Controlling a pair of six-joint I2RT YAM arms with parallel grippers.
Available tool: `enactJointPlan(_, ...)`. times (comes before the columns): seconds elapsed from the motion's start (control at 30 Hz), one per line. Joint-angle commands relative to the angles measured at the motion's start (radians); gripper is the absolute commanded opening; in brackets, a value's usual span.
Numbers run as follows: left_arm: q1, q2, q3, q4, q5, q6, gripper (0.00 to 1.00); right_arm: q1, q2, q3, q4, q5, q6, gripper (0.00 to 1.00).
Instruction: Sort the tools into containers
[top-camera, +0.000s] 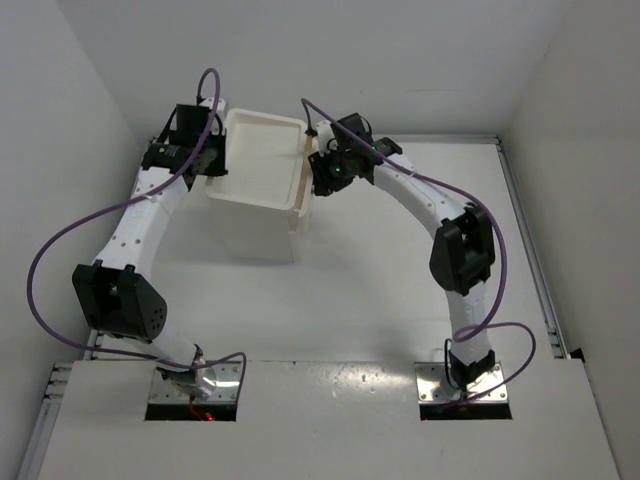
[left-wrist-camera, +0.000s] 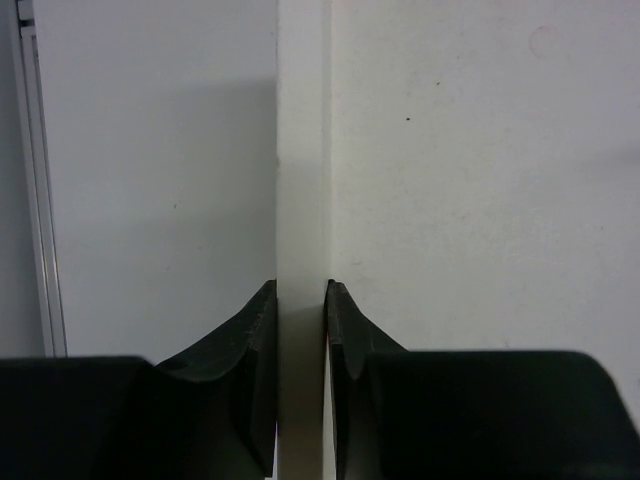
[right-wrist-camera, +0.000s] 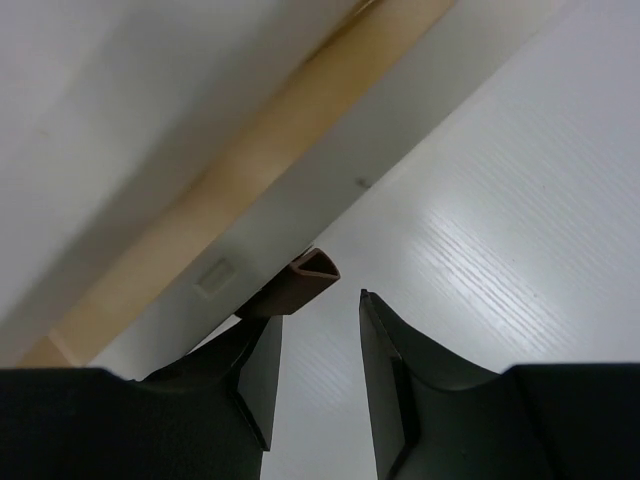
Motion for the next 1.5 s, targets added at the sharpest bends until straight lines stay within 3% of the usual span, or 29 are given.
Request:
enactJointPlan(0.0,-0.024,0.013,0.000,-0.005,0.074,0.040,0.00,0.022,0.023,0.047,0.095,-0.017,0.017,0.37)
enactJointPlan(0.3,-0.024,0.004,-0.019,-0.005,0.105,0.049,0.00,-0.012,0.005,-0.019,0.269,-0.245,0.204,0.41)
enactJointPlan(0.53,-0.024,-0.016,-0.046,-0.005,0.180,0.031,0.00,-0.091,-0.115,-0.146,0.383,-0.338,0.325,0.60)
enactJointPlan(0.57,-0.024,-0.016,-0.046,-0.005,0.191,0.019,0.00,-0.104,-0.126,-0.146,0.348,-0.327,0.338,0.65)
enactJointPlan(0.7,-0.024,-0.016,-0.072,0.013,0.193,-0.067,0.00,-0.166,-0.202,-0.183,0.303,-0.275,0.320,0.66)
enactJointPlan(0.83,-0.024,-0.053,-0.117,0.045,0.192,-0.167,0.00,-0.202,-0.280,-0.194,0.179,-0.120,0.226,0.68)
enactJointPlan(1.03,-0.033,-0.071,-0.172,0.045,0.145,-0.339,0.00,-0.256,-0.403,-0.273,0.088,0.176,0.240,0.75)
enactJointPlan(1.2,-0.044,-0.090,-0.201,0.054,0.180,-0.371,0.00,-0.305,-0.507,-0.424,0.113,0.153,0.230,0.75)
enactJointPlan(1.47,-0.142,-0.113,-0.247,0.073,0.182,-0.400,0.00,-0.396,-0.460,-0.473,0.031,0.052,0.318,0.78)
